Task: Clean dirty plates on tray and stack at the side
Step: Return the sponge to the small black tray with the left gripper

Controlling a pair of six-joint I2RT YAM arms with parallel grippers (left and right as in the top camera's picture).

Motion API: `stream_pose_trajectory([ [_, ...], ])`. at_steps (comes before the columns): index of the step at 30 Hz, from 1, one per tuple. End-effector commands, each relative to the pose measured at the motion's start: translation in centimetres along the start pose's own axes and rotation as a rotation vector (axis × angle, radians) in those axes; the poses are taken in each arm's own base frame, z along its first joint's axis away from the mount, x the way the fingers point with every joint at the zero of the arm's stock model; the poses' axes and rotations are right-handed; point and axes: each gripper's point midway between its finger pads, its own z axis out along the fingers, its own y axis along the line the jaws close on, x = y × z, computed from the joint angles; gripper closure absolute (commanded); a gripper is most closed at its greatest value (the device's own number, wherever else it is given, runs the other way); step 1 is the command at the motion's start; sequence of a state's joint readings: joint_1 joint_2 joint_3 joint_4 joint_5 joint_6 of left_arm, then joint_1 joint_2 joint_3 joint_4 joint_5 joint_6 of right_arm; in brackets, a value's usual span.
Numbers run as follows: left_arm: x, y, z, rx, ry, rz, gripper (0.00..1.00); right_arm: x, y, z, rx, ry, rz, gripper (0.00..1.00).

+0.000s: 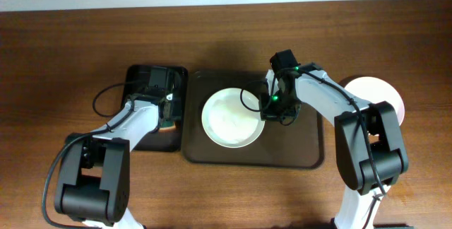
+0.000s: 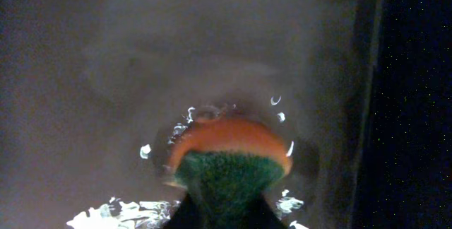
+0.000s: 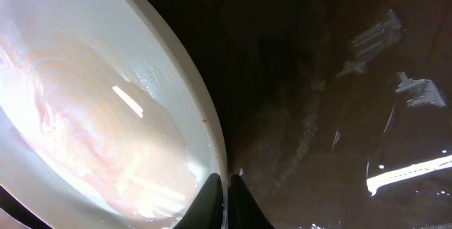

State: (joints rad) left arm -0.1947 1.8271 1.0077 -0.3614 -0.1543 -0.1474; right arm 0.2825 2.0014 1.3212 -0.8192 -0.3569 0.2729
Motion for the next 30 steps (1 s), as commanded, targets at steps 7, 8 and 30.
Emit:
stream_pose_trajectory([
  [7, -2.8, 0.1, -0.9, 0.001, -0.046, 0.069, 0.53, 0.2, -0.3, 0.5, 0.017, 0.015, -0.006, 0.93],
  [8, -2.5, 0.1, -0.9, 0.004, -0.032, 0.071, 0.47, 0.2, -0.3, 0.5, 0.017, 0.015, -0.006, 0.93],
  [30, 2.5, 1.8, -2.0, -0.067, 0.168, 0.106, 0.91, 0.5, -0.3, 0.4, 0.02, 0.025, -0.002, 0.89],
])
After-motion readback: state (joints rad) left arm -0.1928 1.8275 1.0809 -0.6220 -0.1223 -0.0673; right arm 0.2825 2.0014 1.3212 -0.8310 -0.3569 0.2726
